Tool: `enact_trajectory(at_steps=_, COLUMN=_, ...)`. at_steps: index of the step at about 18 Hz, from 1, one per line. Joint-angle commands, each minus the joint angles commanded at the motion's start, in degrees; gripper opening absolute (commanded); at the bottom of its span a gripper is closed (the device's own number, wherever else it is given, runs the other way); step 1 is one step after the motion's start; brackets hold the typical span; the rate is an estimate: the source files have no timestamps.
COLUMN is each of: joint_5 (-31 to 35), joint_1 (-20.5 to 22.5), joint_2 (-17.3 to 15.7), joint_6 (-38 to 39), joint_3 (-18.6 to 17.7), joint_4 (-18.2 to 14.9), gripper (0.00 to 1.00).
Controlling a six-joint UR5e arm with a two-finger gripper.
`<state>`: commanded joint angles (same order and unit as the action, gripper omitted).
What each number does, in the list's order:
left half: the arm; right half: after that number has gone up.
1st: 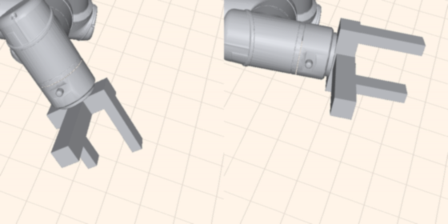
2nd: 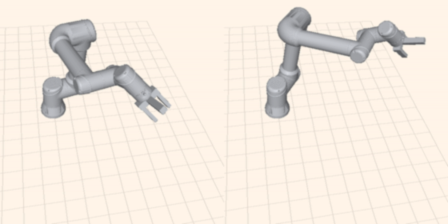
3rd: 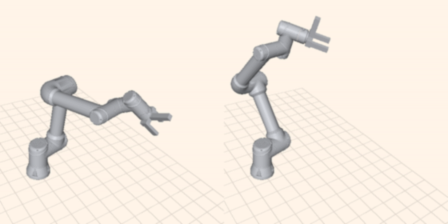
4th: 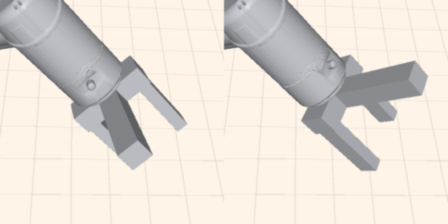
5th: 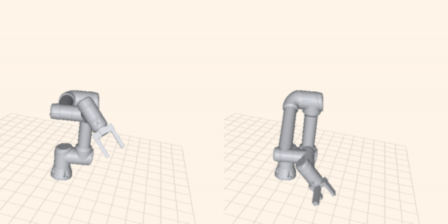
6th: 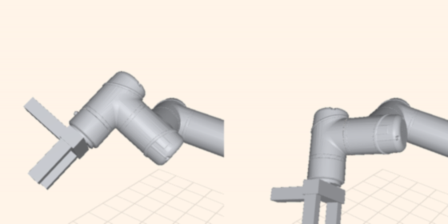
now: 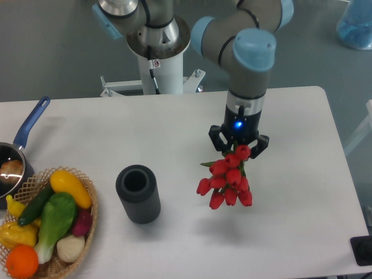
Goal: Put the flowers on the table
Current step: 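Lower the held tulips toward the table beside the black vase, then open the gripper to release the tulips and lift away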
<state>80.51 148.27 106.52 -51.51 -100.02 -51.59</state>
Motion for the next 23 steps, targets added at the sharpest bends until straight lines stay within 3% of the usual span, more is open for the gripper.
enact_trajectory(at_steps=9, joint_5=-0.44, joint_1=-0.88, joint_2=4.75, joint_6=2.72, joint_3=0.44, joint_4=-0.09, gripper=0.38)
enact_trajectory(at_steps=23, joint_5=-0.35, joint_1=-1.58, joint_2=7.83, joint_6=2.9, joint_3=0.62, joint_4=0.18, gripper=0.4)
